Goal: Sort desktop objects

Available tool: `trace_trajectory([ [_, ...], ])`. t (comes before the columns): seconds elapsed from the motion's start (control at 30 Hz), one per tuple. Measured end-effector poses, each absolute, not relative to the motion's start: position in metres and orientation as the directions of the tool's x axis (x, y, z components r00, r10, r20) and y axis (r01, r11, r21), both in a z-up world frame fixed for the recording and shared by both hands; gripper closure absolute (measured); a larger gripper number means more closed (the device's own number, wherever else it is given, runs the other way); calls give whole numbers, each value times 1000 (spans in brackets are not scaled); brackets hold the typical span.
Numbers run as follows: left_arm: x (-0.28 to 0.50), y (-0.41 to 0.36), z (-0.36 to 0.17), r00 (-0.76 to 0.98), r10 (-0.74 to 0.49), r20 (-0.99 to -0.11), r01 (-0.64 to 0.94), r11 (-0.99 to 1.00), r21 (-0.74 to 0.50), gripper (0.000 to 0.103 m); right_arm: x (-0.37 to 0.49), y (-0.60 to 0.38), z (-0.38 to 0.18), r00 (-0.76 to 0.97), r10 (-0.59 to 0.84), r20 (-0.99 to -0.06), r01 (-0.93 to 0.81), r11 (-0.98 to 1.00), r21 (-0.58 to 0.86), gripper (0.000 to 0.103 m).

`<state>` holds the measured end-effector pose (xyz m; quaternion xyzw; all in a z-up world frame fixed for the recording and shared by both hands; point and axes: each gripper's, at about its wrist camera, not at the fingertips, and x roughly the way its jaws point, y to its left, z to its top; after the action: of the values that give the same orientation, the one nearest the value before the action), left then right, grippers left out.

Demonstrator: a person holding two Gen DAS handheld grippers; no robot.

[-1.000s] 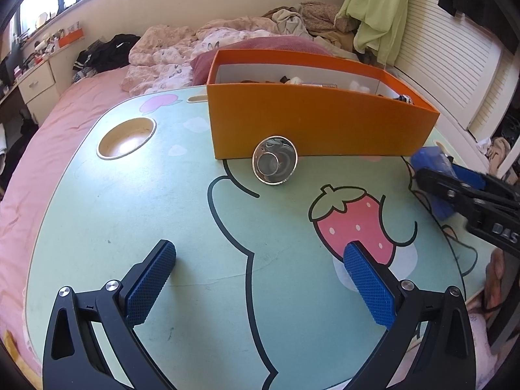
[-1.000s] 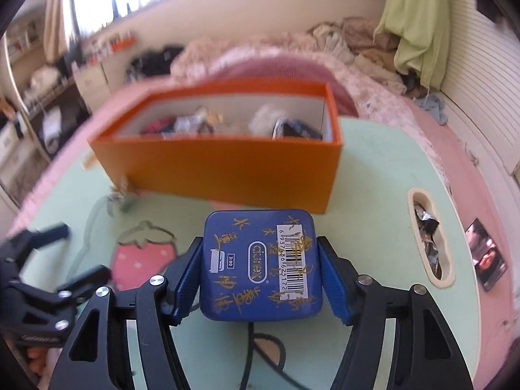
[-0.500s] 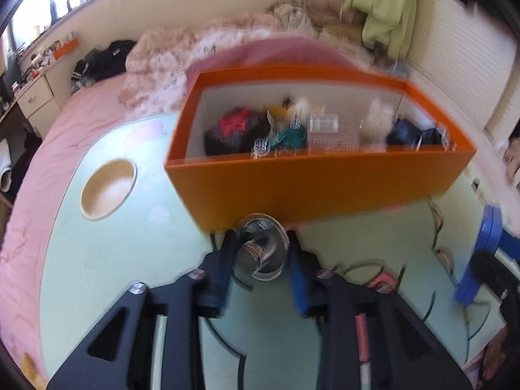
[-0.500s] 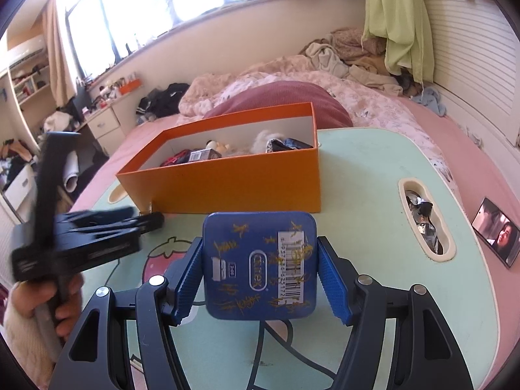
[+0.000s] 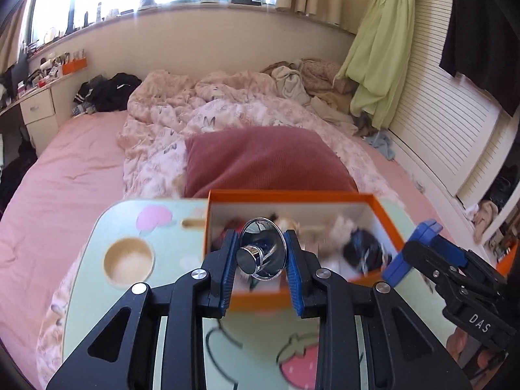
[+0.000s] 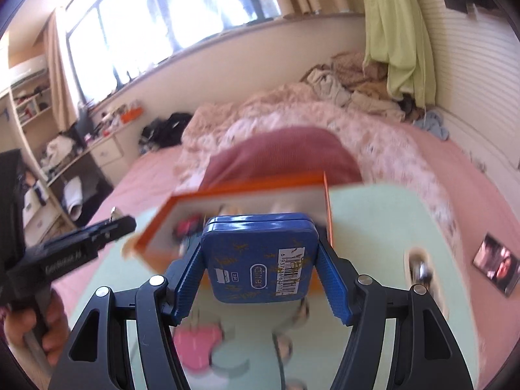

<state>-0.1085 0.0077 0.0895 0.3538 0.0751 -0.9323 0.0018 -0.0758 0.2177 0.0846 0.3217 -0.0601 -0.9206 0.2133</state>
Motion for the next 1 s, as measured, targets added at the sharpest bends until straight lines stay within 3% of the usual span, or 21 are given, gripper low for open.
trace_trajectory([
  [0.03,-123,8,87,-740,45,-671,69,-987,-143,71,-87,213,86,-700,-429,-571,350,-903,249,36],
  [0.07,-133,8,82,-727,45,-685,76,-986,-145,57,-97,210,86,-698,-428,-574,345,-904,254,36],
  [0.13,-149,6,68,-677,2,-736,120,-986,-114,41,-119,205,81,-681,-419,-601,322,-908,267,34],
  [0.2,-146,4,59,-666,-23,-746,136,-987,-90,41,-126,209,73,-667,-402,-628,277,-915,292,33],
  [0.3,-120,1,53,-705,21,-709,96,-988,-124,39,-109,222,66,-682,-443,-582,280,-893,351,31],
  [0.4,-88,0,46,-719,10,-695,109,-986,-128,23,-77,223,63,-712,-415,-566,291,-908,300,29],
  [0.6,-45,10,22,-645,13,-764,94,-991,-96,23,-28,218,46,-689,-334,-643,295,-940,171,25],
  [0.73,-31,18,-10,-570,10,-822,72,-995,-62,23,-7,217,22,-636,-301,-711,308,-943,124,16],
  [0.87,-26,22,-13,-581,-38,-813,84,-996,-14,21,-6,220,10,-612,-261,-746,290,-952,96,16],
  [0.9,-27,23,-15,-583,-40,-812,84,-996,-12,20,-4,220,7,-604,-259,-754,290,-952,94,16],
  [0.97,-27,24,-20,-578,-42,-815,90,-996,-13,0,-2,220,-2,-576,-267,-773,290,-950,112,14],
  [1.0,-26,24,-21,-578,-42,-815,90,-996,-13,0,-4,221,-8,-551,-263,-792,284,-952,119,13],
])
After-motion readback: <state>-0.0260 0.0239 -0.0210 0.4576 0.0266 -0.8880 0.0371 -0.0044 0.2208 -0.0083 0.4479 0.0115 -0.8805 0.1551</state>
